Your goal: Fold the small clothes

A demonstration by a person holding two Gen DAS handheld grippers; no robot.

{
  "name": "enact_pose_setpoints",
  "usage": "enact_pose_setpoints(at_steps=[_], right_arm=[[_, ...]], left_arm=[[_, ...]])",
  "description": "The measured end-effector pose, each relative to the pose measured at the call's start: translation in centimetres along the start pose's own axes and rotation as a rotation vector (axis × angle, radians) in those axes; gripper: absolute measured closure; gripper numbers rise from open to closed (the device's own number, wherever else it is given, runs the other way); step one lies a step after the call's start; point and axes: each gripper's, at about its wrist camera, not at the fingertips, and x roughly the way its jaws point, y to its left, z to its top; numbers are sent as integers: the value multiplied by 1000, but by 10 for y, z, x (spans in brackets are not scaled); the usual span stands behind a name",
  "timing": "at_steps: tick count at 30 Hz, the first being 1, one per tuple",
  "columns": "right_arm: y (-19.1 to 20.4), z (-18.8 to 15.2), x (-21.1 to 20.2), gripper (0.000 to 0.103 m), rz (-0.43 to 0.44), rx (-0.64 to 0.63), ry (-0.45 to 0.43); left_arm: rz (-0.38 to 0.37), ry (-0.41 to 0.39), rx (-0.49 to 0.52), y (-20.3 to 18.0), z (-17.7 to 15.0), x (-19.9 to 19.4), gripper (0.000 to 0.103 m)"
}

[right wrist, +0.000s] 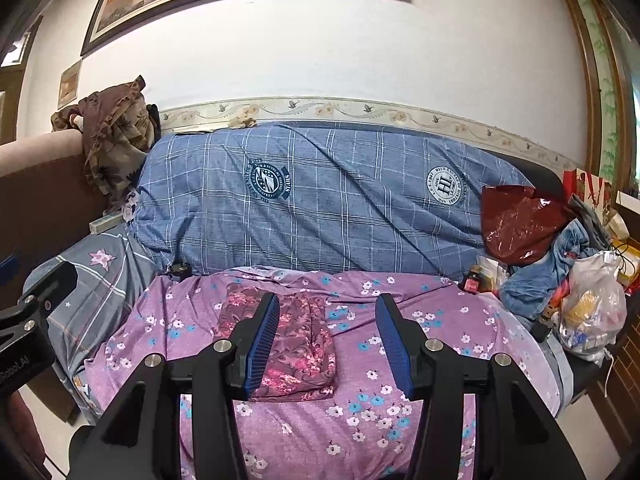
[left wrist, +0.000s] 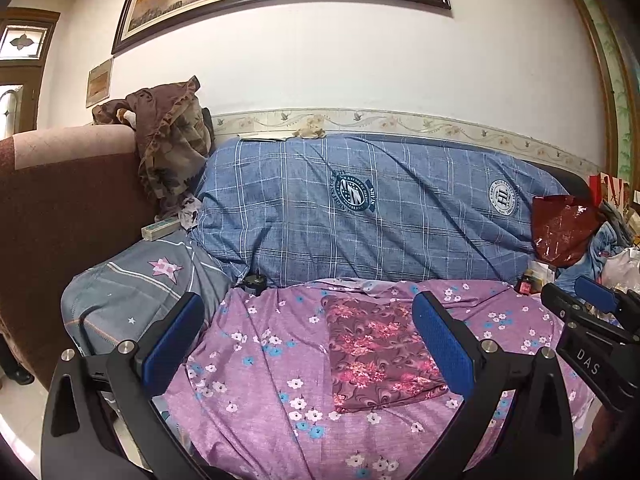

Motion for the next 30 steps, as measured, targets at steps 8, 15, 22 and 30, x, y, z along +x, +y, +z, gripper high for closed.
enact_pose_setpoints(at_steps=[8,15,22,30], right_arm=[[-2,1,3,51,-6,9,2],[-1,0,4,51,-4,5,4],[5,-2,9,51,2,-5,14],[10,-6,16,51,0,-8,30]], left_arm=[[-1,4,-2,0,0,3,0],[3,7,-4,1,-1,7,0],[7,23,-14,4,-7,16,0],[10,37,-21,6,-11,21,0]])
